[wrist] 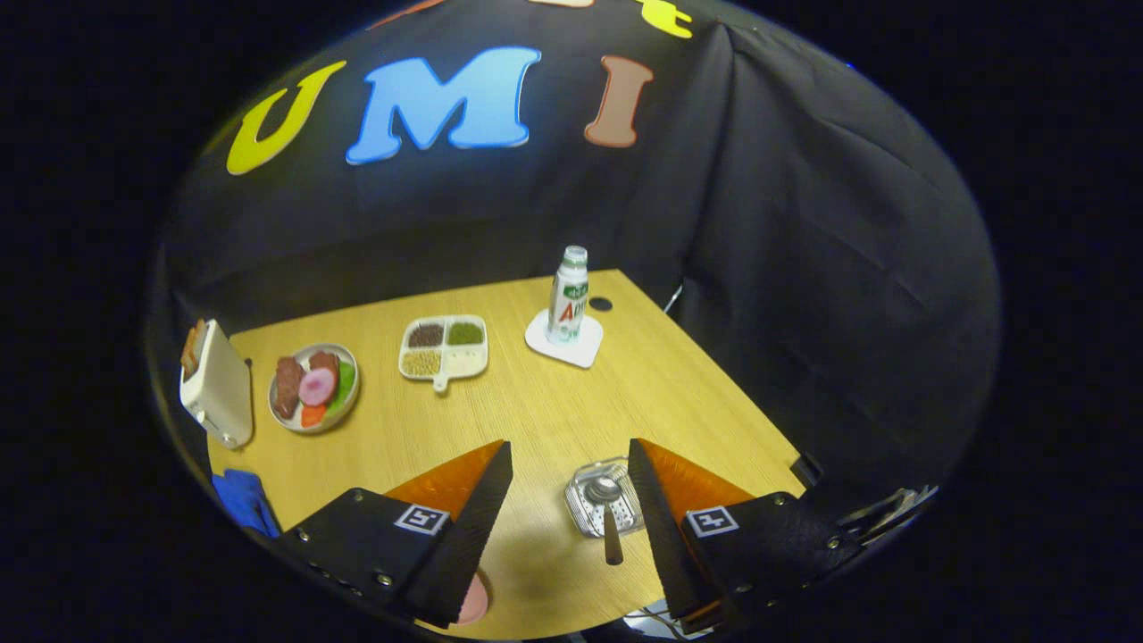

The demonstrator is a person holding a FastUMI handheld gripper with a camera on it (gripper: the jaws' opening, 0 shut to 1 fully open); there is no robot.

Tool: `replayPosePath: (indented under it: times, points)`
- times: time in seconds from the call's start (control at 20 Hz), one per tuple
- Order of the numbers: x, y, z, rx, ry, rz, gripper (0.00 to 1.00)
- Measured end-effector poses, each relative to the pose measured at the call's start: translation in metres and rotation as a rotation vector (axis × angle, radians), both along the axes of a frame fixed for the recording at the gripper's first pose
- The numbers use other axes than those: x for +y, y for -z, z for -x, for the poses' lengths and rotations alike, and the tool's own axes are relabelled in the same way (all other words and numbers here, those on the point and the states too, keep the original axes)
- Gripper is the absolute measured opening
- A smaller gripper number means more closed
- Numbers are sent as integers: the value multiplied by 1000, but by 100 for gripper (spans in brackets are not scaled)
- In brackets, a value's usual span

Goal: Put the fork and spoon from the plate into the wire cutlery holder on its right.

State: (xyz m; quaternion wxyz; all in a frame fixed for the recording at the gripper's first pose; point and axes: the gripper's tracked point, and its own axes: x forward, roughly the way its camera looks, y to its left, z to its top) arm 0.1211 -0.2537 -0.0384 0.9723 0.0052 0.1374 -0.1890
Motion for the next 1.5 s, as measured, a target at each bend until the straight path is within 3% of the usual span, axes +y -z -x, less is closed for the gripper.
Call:
replayPosePath:
  times: [0.25,0.45,0.75,1.25,1.5]
  points:
    - [26,-83,28,-342,-48,37,81]
    - [52,-122,44,-453,-94,88,81]
    - [114,-122,53,-472,-198,77,81]
    - [228,-73,80,-385,-400,56,81]
    - [253,-37,93,-322,-431,-6,81]
